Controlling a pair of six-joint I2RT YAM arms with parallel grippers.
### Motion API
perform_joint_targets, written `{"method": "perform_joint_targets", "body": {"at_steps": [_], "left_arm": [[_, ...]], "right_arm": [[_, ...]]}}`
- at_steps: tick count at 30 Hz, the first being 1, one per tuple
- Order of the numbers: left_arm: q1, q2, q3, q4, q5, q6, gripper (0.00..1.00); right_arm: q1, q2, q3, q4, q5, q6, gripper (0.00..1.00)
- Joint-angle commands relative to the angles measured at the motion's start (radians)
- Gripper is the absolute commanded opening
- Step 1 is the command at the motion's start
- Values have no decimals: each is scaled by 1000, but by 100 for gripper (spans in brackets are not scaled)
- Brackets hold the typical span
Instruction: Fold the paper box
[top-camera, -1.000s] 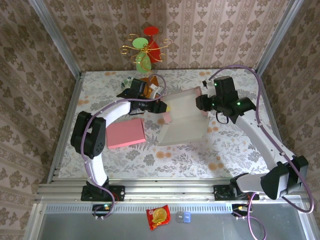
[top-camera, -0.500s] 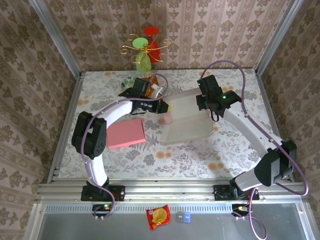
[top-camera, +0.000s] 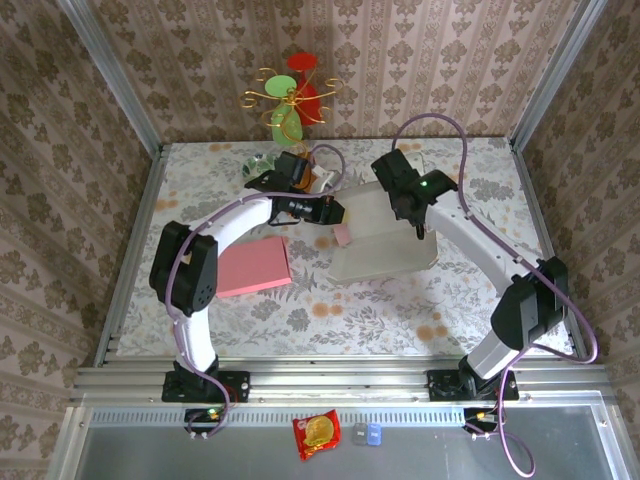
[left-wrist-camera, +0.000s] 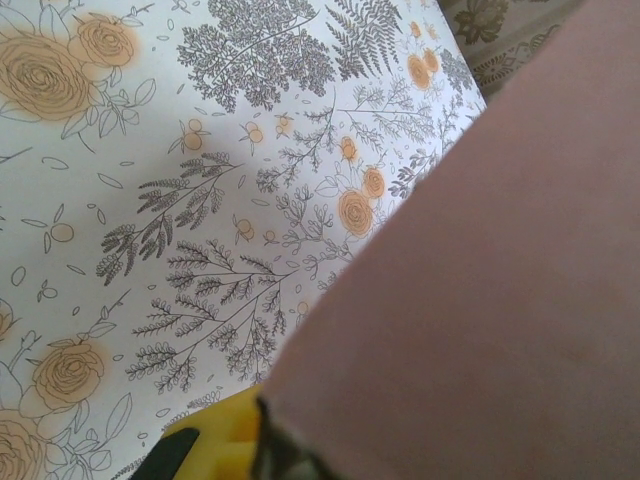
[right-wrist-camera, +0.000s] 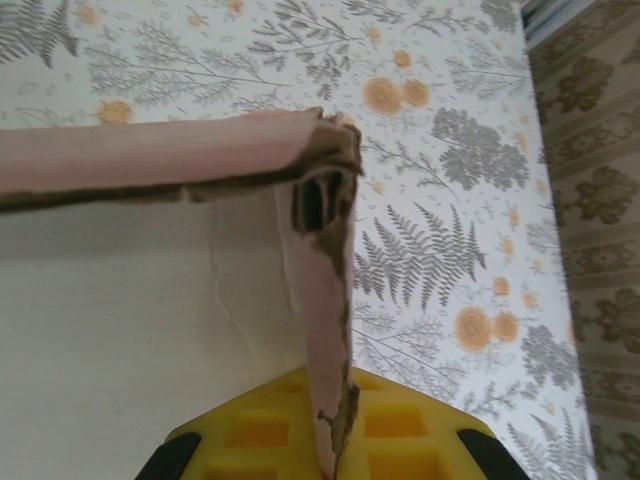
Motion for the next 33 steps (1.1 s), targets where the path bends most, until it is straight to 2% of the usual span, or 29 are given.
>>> {"method": "perform_joint_targets", "body": {"at_steps": [1, 4, 10, 18, 24, 26, 29, 33], "left_arm": [[-1, 14, 38, -17, -10, -11, 0], [-6, 19, 41, -17, -17, -14, 0], [-12, 24, 42, -15, -21, -20, 0], [-13, 21, 34, -15, -25, -20, 0], [-15, 18, 26, -17, -29, -19, 0], [-16, 18, 26, -16, -33, -20, 0], [-18, 19, 28, -15, -39, -22, 0], [-24, 22, 22, -12, -65, -33, 0]], "right_arm": [[24, 31, 50, -107, 167, 32, 0], [48, 58, 78, -136, 218, 46, 0], [69, 76, 93, -145, 205, 67, 1], [60, 75, 84, -134, 167, 82, 15], [44, 70, 84, -135, 145, 87, 16], [41, 67, 79, -131, 135, 89, 14], [40, 61, 62, -121, 125, 95, 0], [40, 44, 18, -103, 114, 123, 0]]}}
